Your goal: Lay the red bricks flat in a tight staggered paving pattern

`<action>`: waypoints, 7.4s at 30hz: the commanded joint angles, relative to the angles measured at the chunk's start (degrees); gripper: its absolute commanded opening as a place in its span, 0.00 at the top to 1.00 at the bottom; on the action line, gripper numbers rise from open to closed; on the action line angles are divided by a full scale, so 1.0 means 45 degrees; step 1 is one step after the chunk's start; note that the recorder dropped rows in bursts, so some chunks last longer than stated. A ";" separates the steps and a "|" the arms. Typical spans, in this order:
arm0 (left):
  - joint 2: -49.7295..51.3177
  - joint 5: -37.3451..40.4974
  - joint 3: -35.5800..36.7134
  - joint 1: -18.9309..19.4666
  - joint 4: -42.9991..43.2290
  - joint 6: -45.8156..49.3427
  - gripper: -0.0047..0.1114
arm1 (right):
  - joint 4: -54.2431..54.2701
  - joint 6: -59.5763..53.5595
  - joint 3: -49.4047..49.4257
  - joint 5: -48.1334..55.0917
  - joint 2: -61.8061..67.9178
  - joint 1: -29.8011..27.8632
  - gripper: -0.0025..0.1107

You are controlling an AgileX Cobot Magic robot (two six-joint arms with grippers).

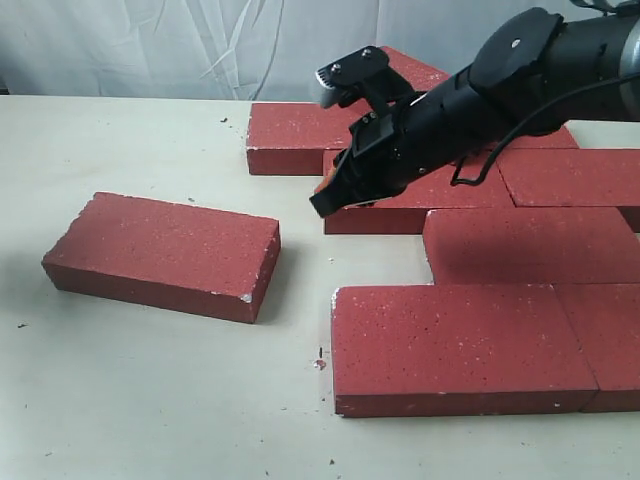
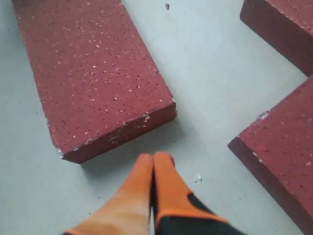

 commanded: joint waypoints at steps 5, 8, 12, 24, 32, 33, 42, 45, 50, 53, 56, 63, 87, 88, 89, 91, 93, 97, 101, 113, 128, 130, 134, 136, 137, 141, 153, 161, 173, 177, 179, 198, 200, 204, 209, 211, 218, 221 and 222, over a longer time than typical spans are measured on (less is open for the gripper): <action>0.1603 0.2149 -0.1333 0.0042 -0.1349 0.1129 0.96 | -0.5114 0.5345 -0.0621 -0.0232 0.0041 0.0780 0.99; 0.1603 0.2077 -0.1356 0.0042 -0.2593 0.2149 0.96 | -0.7670 0.8053 -0.0715 -0.0105 0.0066 0.0893 0.99; 0.1677 0.2703 -0.1356 0.0042 -0.4852 0.4516 0.96 | -0.7692 0.8103 -0.0743 -0.0376 0.0387 0.0957 0.99; 0.2844 0.4102 -0.1678 0.0042 -0.9820 0.9703 0.96 | -0.7699 0.7848 -0.2184 0.0147 0.2476 0.1846 0.99; 0.2988 0.4945 -0.1823 -0.0674 -0.9254 0.9703 0.96 | -0.7726 0.7821 -0.2916 0.0222 0.3602 0.2256 0.99; 0.2988 0.4945 -0.1823 -0.0840 -0.9254 0.9703 0.96 | -0.7756 0.7792 -0.2981 0.0284 0.3758 0.2287 0.99; 0.2988 0.6716 -0.1912 -0.1232 -0.8634 0.9703 0.96 | -0.7939 0.7644 -0.3415 0.0770 0.4021 0.2351 0.99; 0.2988 0.7620 -0.2044 -0.1232 -0.8579 0.9703 0.96 | -0.8289 0.7644 -0.3415 0.1131 0.3913 0.2321 0.99; 0.2988 0.7733 -0.2074 -0.1232 -0.8495 0.9703 0.96 | -0.8740 0.7644 -0.3415 0.1826 0.3715 0.2290 0.99; 0.2988 0.8259 -0.2074 -0.1232 -0.8433 0.9703 0.96 | -0.8898 0.7644 -0.3415 0.1961 0.3623 0.2290 0.99; 0.2988 0.8634 -0.2074 -0.1232 -0.8195 0.9703 0.96 | -0.9282 0.7670 -0.3415 0.2269 0.3544 0.2290 0.99; 0.2988 0.9044 -0.2074 -0.1232 -0.7955 0.9703 0.96 | -0.9944 0.7696 -0.3415 0.2859 0.3516 0.2290 0.99; 0.2988 0.8951 -0.2074 -0.1882 -0.7921 0.9674 0.96 | -0.9366 0.7747 -0.3415 0.2676 0.3543 0.2290 0.99; 0.2988 0.9050 -0.2074 -0.1882 -0.7862 0.9674 0.96 | -0.9366 0.7747 -0.3415 0.2703 0.3542 0.2290 0.99; 0.2988 0.9078 -0.2074 -0.1882 -0.7862 0.9674 0.96 | -0.9366 0.7747 -0.3415 0.2737 0.3542 0.2290 0.99; 0.2988 0.8981 -0.2074 -0.1882 -0.7884 0.9674 0.96 | -0.9443 0.7747 -0.3415 0.2850 0.3505 0.2290 0.99; 0.2988 0.8929 -0.2074 -0.1882 -0.7909 0.9674 0.96 | -0.9509 0.7747 -0.3415 0.2816 0.3464 0.2290 0.99; 0.2988 0.8615 -0.2074 -0.1882 -0.7909 0.9674 0.96 | -0.9543 0.7747 -0.3415 0.3159 0.3445 0.2290 0.99; 0.2988 0.8433 -0.2074 -0.1882 -0.7958 0.9674 0.96 | -0.9872 0.7747 -0.3415 0.3246 0.3438 0.2290 0.99; 0.2988 0.8573 -0.2074 -0.1882 -0.8492 0.9696 0.96 | -1.1165 0.8340 -0.3415 0.3485 0.2886 0.2273 0.99; 0.2988 0.8010 -0.2074 -0.2311 -0.8346 1.0242 0.96 | -0.4345 0.1305 -0.2054 0.5829 0.1032 0.3329 0.99; 0.2988 0.8010 -0.2074 -0.2156 -0.8157 1.0122 0.96 | -0.4635 0.1305 -0.2054 0.5678 0.1438 0.3690 0.99; 0.2988 0.7933 -0.2074 -0.1715 -0.8210 0.9951 0.96 | -0.5421 0.1305 -0.2107 0.5441 0.2021 0.3979 0.99; 0.2988 0.7911 -0.2074 -0.1587 -0.8451 0.9951 0.96 | -0.5907 0.1388 -0.2197 0.5441 0.2216 0.3979 0.99; 0.2988 0.7911 -0.2074 -0.1587 -0.8538 0.9951 0.96 | -0.6194 0.1550 -0.2231 0.5441 0.2310 0.3979 0.99; 0.2988 0.8322 -0.2074 -0.1749 -0.8748 1.0061 0.96 | -0.7047 0.2108 -0.2256 0.5036 0.2367 0.3952 0.99; 0.2988 0.8370 -0.2074 -0.2130 -0.8910 1.0436 0.96 | -0.8945 0.3816 -0.2256 0.3668 0.2394 0.3952 0.99; 0.2988 0.8370 -0.2074 -0.2130 -0.9097 1.0666 0.96 | -0.9836 0.4873 -0.2256 0.3215 0.2394 0.3952 0.99; 0.2988 0.8167 -0.2074 -0.2130 -0.9302 1.0696 0.96 | -0.7334 0.4873 -0.2281 0.3595 0.1065 0.3952 0.99; 0.2988 0.7880 -0.2074 -0.2130 -0.9302 1.0671 0.96 | -0.7124 0.4873 -0.2281 0.4143 0.0656 0.3952 0.99; 0.2988 0.7676 -0.2074 -0.2130 -0.9302 1.0670 0.96 | -0.7159 0.4873 -0.2233 0.4400 0.0627 0.3952 0.99; 0.1500 0.5955 -0.2074 -0.1871 -0.7884 0.8946 0.96 | -0.6501 0.4826 -0.2233 0.3151 0.0730 0.3952 0.99; 0.1505 0.5889 -0.2001 -0.1577 -0.7532 0.8533 0.96 | -0.6540 0.4769 -0.2233 0.3076 0.0817 0.3952 0.99; 0.1505 0.4990 -0.1625 -0.0925 -0.7264 0.7897 0.96 | -0.6537 0.4690 -0.2233 0.2307 0.1486 0.3952 0.99; 0.1505 0.4508 -0.1625 -0.0930 -0.7334 0.7897 0.96 | -0.6556 0.4690 -0.2233 0.2143 0.1572 0.3952 0.99; 0.1505 0.4410 -0.1625 -0.0930 -0.7281 0.7897 0.96 | -0.6556 0.4690 -0.2233 0.2143 0.1572 0.3952 0.99; 0.1621 0.4541 -0.1536 -0.0930 -0.7574 0.7897 0.96 | -0.6612 0.3499 -0.2233 0.2401 0.1572 0.3952 0.99; 0.1908 0.4541 -0.1375 -0.0930 -0.7702 0.7897 0.96 | -0.6600 0.3393 -0.2233 0.2433 0.1572 0.3952 0.99; 0.2059 0.4516 -0.1375 -0.0930 -0.7702 0.7897 0.96 | -0.6600 0.3393 -0.2233 0.2433 0.1572 0.3952 0.99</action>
